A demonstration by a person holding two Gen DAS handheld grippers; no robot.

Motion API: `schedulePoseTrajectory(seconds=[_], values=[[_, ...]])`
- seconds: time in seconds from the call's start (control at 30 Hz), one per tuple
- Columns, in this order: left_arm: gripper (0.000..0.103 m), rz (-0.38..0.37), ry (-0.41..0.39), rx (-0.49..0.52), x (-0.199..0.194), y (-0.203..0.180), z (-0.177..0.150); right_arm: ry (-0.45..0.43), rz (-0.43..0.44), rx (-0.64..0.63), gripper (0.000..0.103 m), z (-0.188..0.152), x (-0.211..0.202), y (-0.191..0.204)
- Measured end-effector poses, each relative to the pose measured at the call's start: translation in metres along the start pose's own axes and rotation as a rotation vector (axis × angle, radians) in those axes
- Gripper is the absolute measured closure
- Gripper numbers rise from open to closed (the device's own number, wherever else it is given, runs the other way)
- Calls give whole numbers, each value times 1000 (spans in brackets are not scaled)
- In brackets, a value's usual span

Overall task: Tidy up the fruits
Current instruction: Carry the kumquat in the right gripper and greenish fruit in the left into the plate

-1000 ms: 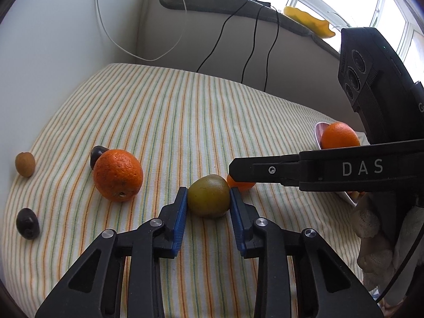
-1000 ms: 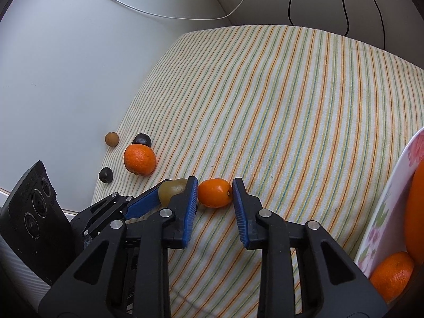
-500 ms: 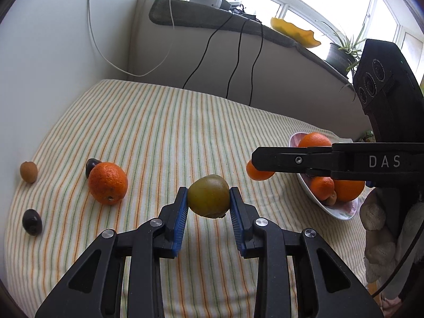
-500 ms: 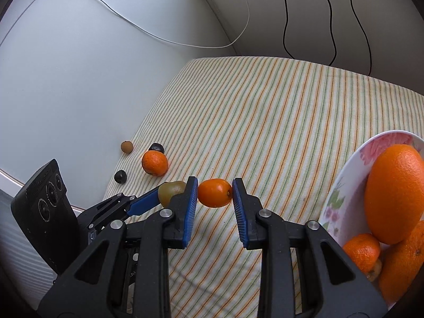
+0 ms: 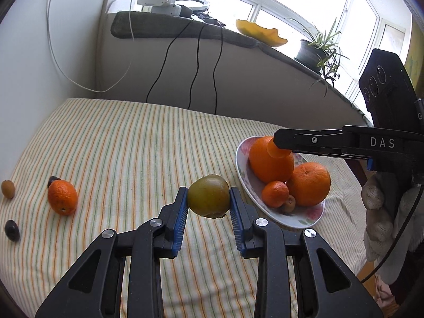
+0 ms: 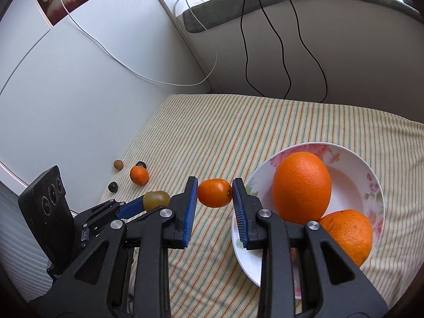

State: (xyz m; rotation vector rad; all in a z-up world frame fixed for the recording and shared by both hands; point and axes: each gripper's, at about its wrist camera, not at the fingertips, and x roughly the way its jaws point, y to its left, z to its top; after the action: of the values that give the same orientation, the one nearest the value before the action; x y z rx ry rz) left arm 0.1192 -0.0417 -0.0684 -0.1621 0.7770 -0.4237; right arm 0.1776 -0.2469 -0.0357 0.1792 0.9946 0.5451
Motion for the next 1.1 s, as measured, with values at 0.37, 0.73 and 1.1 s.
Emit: schedulePoseTrajectory(seconds=[0.37, 0.73, 1.1], values=[[74, -34, 17, 51, 20, -34, 9, -56, -76, 37, 75, -1, -35, -41], [74, -46, 36, 85, 39, -54, 15, -74, -144, 81, 75, 4, -42, -85], [74, -39, 58, 110, 51, -63, 17, -65, -173, 115, 75, 3, -34, -109]])
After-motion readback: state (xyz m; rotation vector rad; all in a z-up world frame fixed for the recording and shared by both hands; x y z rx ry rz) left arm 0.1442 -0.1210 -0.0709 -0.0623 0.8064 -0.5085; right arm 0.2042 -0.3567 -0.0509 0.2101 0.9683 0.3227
